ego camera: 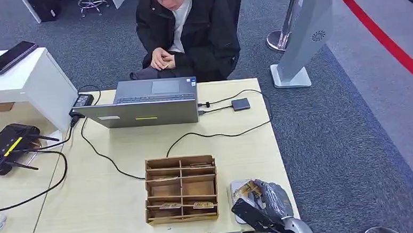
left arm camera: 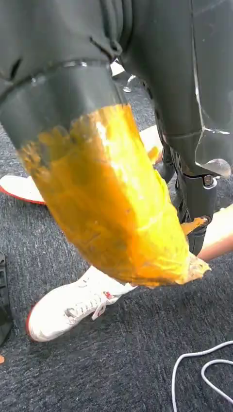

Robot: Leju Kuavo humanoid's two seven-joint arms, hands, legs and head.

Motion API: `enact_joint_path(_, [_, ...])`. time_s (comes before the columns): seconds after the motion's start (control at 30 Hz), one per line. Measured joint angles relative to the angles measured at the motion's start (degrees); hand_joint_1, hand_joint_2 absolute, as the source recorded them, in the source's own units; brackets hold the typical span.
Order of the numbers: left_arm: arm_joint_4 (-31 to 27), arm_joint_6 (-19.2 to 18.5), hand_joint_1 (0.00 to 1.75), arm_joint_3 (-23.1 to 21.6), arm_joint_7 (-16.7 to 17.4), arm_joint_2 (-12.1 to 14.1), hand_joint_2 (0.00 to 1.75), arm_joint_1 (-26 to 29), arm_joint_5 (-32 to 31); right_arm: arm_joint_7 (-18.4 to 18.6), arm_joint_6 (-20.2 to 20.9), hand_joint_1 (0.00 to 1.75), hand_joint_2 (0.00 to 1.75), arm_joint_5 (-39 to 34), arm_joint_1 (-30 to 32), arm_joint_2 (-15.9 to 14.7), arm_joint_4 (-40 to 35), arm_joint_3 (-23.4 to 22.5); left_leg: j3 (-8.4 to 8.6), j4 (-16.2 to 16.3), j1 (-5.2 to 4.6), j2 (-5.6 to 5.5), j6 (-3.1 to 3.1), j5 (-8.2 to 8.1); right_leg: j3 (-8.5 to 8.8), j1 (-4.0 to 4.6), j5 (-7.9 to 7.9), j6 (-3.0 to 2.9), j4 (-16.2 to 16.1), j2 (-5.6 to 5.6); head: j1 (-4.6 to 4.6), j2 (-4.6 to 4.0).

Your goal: Pass the card to the sensor for recognition and then transmit it.

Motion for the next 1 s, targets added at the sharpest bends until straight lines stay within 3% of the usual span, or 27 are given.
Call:
enact_joint_path(0.53, [0.0,0.0,0.00,0.0,0.0,0.0,0.00,0.0,0.3,-0.2,-2.8,1.75,1.75,1.7,0.5,0.0,-1.1,0.0,0.00,0.0,0.00,0.00,0.00,0.00,0.00,0.00,0.00,0.00,0.0,0.00,0.00,0.00])
enact_joint_path(0.77, [0.0,0.0,0.00,0.4,0.0,0.0,0.00,0.1,1.0,-1.8,-6.8,1.75,1.75,4.8,2.2,-0.1,-4.7,0.0,-0.02,0.0,0.00,0.00,0.00,0.00,-0.02,0.00,0.00,0.00,0.0,0.00,0.00,0.00])
enact_joint_path(1.0, [0.0,0.1,0.00,1.0,-0.2,-0.1,0.00,0.1,1.3,-6.2,-13.9,1.75,1.75,8.5,3.8,0.3,-10.2,-0.6,-0.04,0.0,0.00,0.00,0.00,0.00,-0.03,0.00,0.00,0.00,0.0,0.00,0.00,0.00])
